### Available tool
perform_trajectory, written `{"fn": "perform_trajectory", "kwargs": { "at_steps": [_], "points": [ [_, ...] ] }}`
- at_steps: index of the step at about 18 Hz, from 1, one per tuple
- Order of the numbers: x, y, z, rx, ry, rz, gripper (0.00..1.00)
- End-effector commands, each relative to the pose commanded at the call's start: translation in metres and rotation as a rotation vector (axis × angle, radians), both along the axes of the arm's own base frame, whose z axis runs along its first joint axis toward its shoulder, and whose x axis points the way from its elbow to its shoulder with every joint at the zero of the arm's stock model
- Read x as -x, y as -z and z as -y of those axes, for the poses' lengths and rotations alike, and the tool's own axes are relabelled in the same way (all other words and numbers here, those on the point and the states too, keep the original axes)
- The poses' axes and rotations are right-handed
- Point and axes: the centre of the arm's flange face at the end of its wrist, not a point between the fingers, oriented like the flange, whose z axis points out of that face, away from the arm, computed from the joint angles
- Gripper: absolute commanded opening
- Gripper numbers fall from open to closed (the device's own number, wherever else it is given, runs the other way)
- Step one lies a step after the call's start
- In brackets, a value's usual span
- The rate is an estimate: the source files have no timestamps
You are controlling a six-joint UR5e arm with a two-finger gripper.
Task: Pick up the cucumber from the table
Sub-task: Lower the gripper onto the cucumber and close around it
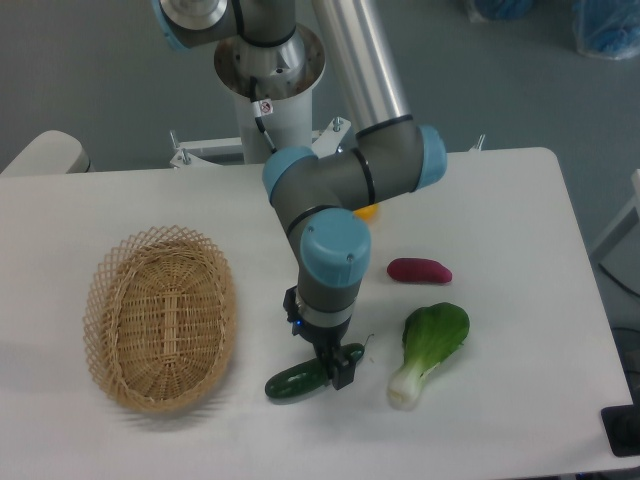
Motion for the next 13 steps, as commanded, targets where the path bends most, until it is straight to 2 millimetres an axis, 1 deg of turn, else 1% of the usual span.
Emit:
{"fn": "perform_trajectory", "kwargs": {
  "at_steps": [3, 5, 6, 11, 13],
  "points": [
    [-0.003, 0.008, -0.003, 0.009, -0.027, 0.012, 1.00],
    [-0.011, 0.018, -0.013, 0.012, -0.032, 0.017, 1.00],
    [-0.012, 0.019, -0.014, 0.011, -0.041, 0.016, 1.00],
    [-0.015, 0.029, -0.016, 0.004, -0.045, 0.012, 1.00],
    [-0.016, 0.032, -0.018, -0.001, -0.042, -0.005, 0.97]
  ]
}}
